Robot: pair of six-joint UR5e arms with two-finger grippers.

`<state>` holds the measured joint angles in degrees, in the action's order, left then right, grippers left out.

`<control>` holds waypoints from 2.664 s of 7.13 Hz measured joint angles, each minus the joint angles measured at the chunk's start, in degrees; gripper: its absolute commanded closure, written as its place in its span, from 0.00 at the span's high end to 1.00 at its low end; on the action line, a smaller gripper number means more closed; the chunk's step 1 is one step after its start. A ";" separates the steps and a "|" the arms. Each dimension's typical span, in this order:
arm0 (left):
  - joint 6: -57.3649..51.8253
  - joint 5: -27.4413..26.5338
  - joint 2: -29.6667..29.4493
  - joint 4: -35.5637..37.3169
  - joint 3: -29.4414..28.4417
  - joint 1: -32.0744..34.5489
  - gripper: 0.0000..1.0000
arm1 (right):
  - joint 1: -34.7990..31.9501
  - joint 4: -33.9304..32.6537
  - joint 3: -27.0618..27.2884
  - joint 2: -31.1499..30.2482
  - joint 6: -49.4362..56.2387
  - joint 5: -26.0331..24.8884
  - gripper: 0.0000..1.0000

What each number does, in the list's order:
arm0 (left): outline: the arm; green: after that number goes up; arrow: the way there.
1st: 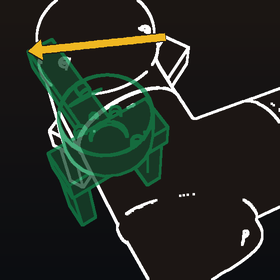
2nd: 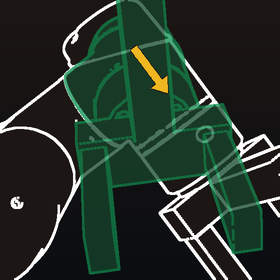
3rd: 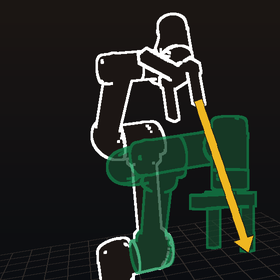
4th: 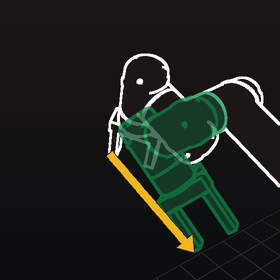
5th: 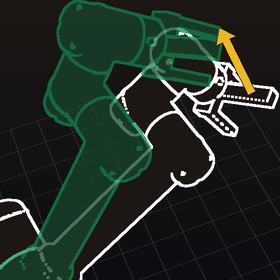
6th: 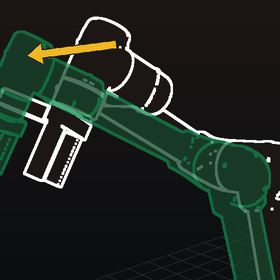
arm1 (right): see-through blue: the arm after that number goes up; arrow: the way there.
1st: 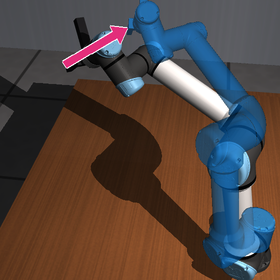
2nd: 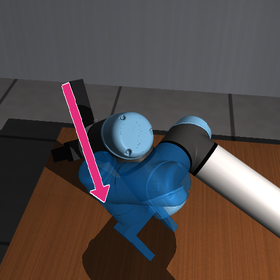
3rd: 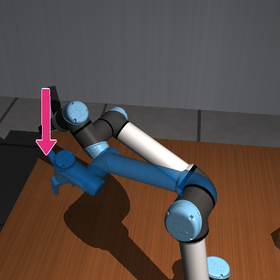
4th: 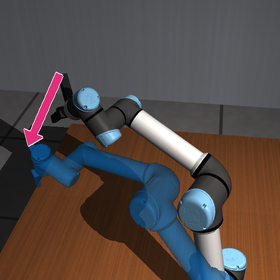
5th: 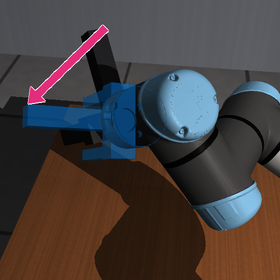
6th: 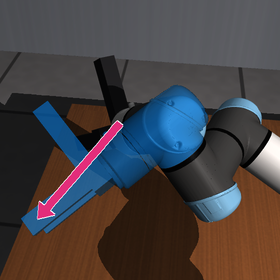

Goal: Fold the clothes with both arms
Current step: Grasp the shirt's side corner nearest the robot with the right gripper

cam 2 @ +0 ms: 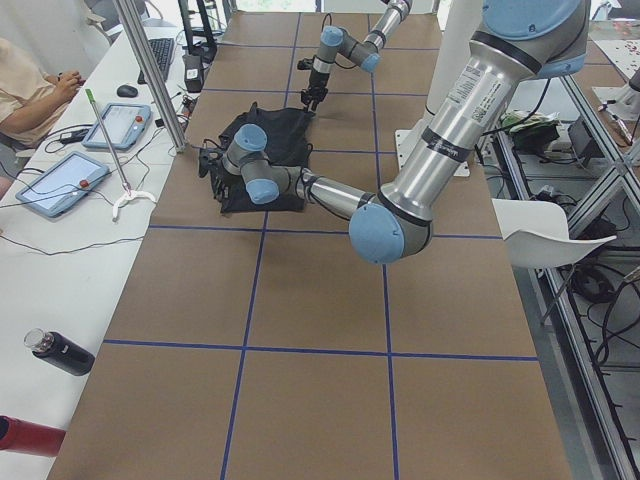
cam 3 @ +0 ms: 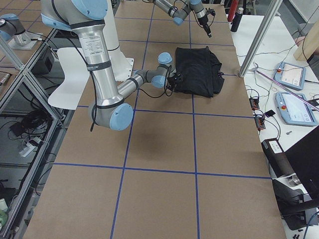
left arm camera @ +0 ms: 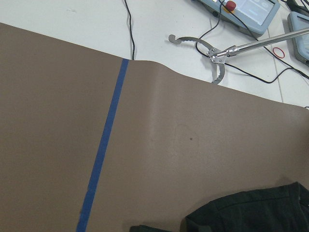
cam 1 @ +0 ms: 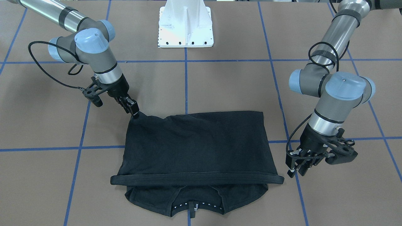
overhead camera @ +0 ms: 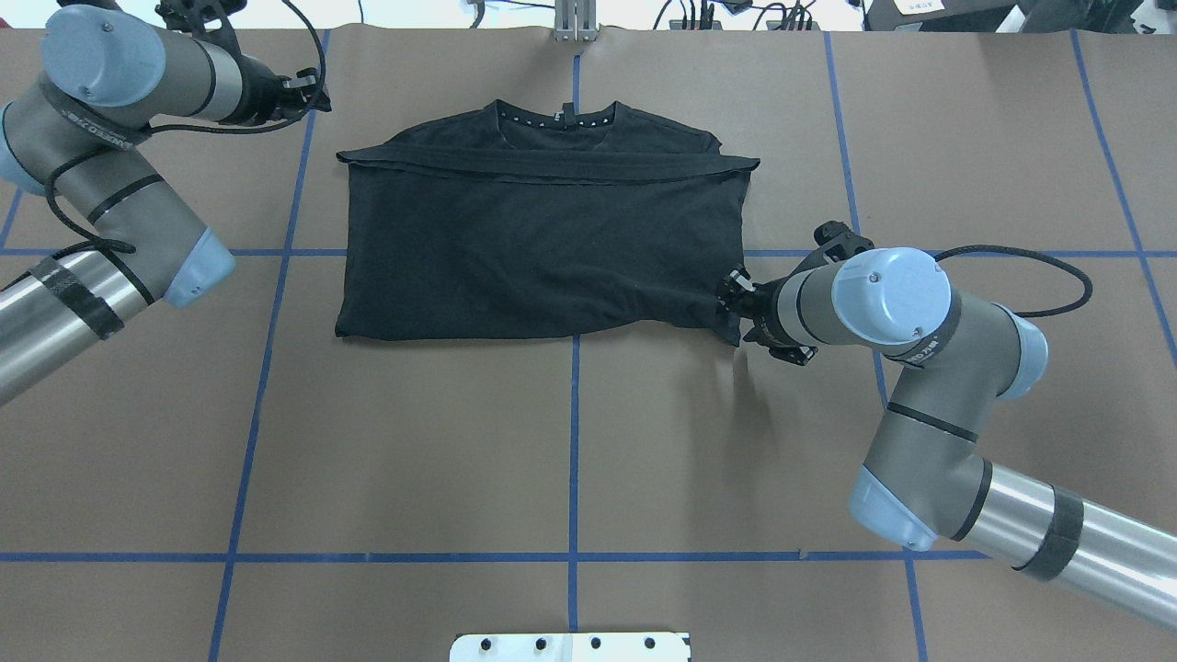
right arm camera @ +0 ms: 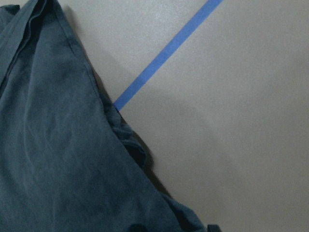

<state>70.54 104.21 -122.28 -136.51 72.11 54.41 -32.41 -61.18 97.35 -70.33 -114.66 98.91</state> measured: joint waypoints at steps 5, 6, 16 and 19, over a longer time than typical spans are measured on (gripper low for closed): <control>-0.05 -0.93 0.46 -0.07 0.05 0.00 0.49 | 0.19 0.06 0.17 0.20 -1.55 0.23 0.00; -0.03 -0.93 0.46 -0.07 0.05 0.00 0.49 | 0.08 0.08 0.99 -0.27 -1.40 0.52 0.00; 0.25 -1.66 0.57 0.01 0.68 -0.03 0.49 | 0.65 -0.07 1.87 -1.79 -1.66 -1.62 0.62; 0.30 -1.76 0.79 0.02 0.87 -0.02 0.49 | 0.68 -0.01 -0.52 -0.17 -1.32 -2.02 0.58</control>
<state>70.84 102.45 -121.49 -136.49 72.98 54.39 -31.73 -61.18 96.83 -70.50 -115.99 96.89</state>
